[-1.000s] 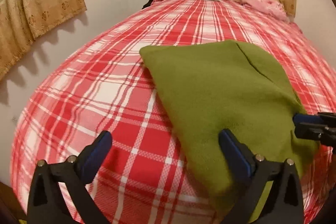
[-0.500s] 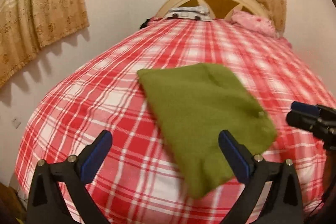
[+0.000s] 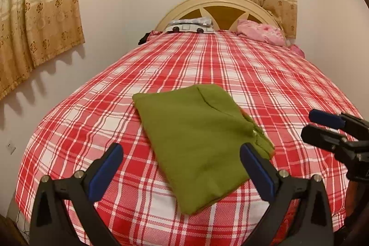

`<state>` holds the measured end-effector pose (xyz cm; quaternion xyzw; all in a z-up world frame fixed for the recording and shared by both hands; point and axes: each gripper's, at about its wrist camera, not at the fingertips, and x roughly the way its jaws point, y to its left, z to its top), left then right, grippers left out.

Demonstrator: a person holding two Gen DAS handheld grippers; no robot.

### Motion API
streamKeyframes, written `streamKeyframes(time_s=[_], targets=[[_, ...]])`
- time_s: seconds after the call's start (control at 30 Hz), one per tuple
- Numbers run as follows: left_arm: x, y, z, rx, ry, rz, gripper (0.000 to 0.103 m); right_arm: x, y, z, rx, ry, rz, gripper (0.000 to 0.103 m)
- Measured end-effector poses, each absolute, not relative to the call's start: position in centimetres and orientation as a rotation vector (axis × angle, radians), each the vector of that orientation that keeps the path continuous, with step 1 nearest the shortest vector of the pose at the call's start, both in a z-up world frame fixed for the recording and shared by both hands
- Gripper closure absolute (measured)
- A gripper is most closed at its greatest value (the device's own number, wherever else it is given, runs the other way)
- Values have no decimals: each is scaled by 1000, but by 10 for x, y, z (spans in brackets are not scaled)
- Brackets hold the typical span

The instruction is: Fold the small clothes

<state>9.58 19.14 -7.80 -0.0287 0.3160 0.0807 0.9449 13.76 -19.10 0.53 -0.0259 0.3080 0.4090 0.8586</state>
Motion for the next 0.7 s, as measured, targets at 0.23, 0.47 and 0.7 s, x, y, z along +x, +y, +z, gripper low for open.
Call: streamKeyframes(time_s=[0.23, 0.47, 0.7], targets=[[94, 193, -79, -73, 642, 166, 0, 134, -189, 3, -44, 634, 866, 40], [94, 191, -78, -70, 639, 163, 0, 133, -188, 3, -43, 633, 865, 40], [92, 192, -75, -72, 626, 167, 0, 131, -189, 7, -36, 617, 865, 40]])
